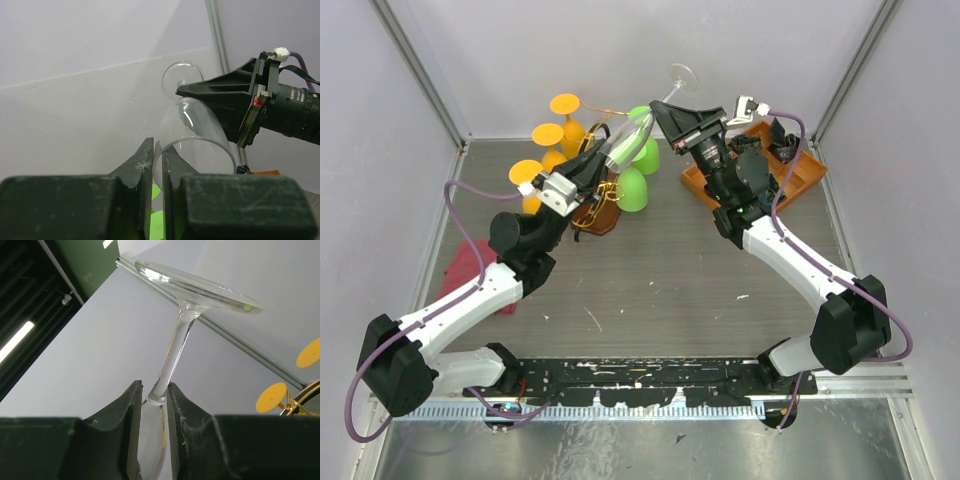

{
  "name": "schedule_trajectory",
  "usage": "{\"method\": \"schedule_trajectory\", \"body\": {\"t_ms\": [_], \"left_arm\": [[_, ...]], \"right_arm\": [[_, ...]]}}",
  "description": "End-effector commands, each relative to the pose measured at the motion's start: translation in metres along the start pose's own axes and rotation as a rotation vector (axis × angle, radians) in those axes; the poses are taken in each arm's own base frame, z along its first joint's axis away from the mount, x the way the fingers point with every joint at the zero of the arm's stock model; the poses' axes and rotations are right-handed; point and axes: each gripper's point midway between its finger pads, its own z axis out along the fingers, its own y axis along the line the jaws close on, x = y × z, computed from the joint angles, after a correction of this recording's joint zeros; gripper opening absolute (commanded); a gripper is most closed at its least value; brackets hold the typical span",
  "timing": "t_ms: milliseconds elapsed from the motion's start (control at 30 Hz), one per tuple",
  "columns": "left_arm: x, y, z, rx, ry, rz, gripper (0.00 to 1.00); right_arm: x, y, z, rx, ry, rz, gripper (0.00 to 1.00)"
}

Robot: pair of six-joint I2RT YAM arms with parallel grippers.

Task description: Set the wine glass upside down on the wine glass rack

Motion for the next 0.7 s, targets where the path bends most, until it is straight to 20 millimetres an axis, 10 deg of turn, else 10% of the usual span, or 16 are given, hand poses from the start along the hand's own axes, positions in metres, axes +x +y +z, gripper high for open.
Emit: {"method": "schedule_trajectory", "body": {"t_ms": [0,267,667], "left_arm": [[-0.006,0.000,-0.002,-0.001,-0.022,0.004,0.19],[0.023,-0.018,-0.033,0.096,0.135,0.004,0.51],[0.028,0.001,-0.065,0.039,0.396,-0.012,0.63]], "right_arm": [[-0.017,0.030,0.003,-0.084,-0.031,-0.085,0.04],[-0.052,0.030,-0.005,-0.045,-0.092,-0.200,0.01],[-0.068,0.019,-0.034,0.149,0.043,-0.799,0.01]]}}
